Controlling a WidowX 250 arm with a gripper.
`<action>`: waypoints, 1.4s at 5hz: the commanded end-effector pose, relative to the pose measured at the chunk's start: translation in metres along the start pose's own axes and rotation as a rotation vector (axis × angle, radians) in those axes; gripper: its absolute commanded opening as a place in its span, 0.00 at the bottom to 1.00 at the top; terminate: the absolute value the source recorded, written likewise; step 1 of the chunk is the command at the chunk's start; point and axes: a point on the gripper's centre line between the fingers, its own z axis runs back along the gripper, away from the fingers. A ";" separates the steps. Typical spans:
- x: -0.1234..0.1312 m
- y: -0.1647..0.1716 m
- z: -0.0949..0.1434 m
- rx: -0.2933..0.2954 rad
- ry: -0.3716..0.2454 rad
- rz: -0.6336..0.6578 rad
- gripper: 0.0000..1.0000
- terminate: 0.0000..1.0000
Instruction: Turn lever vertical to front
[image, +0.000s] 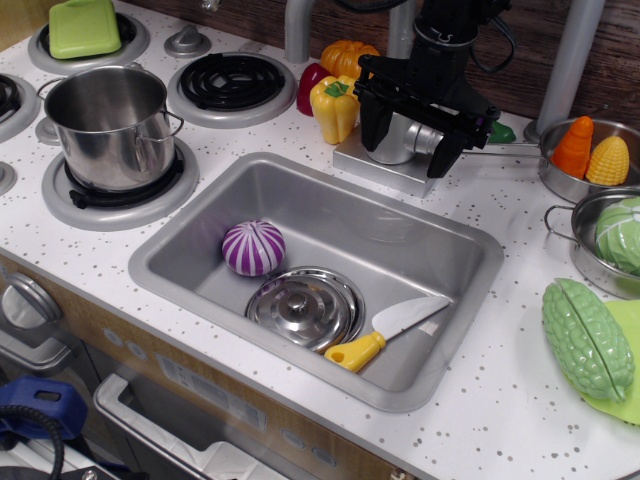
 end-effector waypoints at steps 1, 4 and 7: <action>0.000 0.000 0.000 0.000 0.000 0.000 1.00 0.00; 0.044 -0.005 0.026 0.028 -0.154 0.009 1.00 0.00; 0.078 -0.011 0.040 0.062 -0.222 -0.032 1.00 0.00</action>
